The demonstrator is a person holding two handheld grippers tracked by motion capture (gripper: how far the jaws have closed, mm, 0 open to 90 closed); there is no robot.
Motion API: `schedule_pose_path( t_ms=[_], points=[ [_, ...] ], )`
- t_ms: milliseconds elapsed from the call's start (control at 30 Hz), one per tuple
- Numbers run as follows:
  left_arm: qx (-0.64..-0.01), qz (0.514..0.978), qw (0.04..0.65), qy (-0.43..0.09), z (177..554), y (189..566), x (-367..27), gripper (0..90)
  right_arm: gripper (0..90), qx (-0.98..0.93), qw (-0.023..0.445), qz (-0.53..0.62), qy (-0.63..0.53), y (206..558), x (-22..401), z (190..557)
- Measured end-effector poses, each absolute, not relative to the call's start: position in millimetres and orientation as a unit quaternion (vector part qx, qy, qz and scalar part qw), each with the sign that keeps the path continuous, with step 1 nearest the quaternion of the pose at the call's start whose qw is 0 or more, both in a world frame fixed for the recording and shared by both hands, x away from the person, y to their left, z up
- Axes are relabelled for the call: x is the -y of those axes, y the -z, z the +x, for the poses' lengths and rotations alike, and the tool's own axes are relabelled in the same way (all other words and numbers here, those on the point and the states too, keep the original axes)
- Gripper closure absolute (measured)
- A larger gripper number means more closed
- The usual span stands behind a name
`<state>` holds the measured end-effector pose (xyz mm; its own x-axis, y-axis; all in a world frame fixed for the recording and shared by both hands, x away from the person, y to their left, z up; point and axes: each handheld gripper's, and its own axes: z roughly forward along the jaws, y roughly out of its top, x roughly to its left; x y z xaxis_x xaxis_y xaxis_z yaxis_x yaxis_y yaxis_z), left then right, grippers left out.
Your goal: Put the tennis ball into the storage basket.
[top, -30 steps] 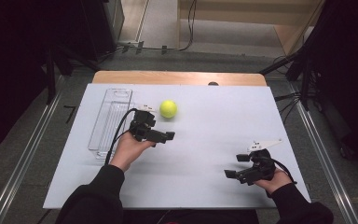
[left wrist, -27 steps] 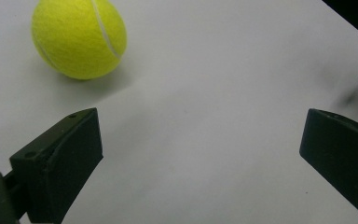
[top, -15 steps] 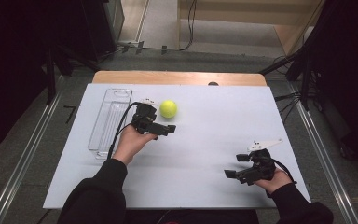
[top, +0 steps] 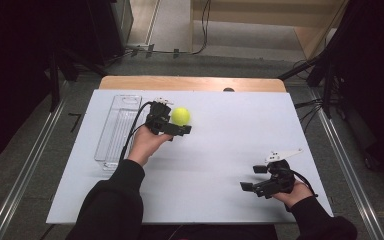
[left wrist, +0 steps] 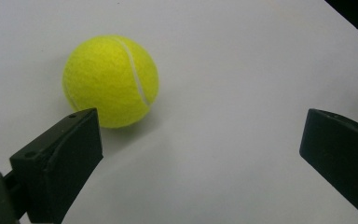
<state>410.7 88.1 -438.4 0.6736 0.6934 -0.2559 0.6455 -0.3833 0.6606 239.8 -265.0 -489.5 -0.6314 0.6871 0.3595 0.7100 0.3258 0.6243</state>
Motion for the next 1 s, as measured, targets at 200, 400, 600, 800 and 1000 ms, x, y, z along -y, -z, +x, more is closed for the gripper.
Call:
schedule_pose_path(
  t_ms=[200, 400, 600, 800, 1000],
  points=[
    [-0.407, 0.831, 0.378, -0.036, 422.4, 438.9, -82.2, 0.0, 6.2, 0.813, 0.014, -0.43, 0.392, 489.7, 265.8, 239.8],
    [-0.414, 0.828, 0.376, -0.042, 429.7, 437.8, -80.1, 0.0, 6.2, 0.813, 0.016, -0.429, 0.392, 489.8, 265.8, 239.9],
    [-0.412, 0.829, 0.375, -0.04, 437.2, 435.4, -78.3, 0.0, 6.2, 0.813, 0.016, -0.429, 0.393, 489.7, 265.6, 239.9],
    [-0.417, 0.83, 0.368, -0.043, 448.5, 437.7, -74.8, 0.0, 6.2, 0.813, 0.016, -0.428, 0.394, 489.5, 265.1, 239.7],
    [-0.421, 0.827, 0.371, -0.046, 457.8, 436.3, -71.2, 0.0, 6.2, 0.813, 0.017, -0.427, 0.394, 489.8, 265.5, 240.1]
  ],
)
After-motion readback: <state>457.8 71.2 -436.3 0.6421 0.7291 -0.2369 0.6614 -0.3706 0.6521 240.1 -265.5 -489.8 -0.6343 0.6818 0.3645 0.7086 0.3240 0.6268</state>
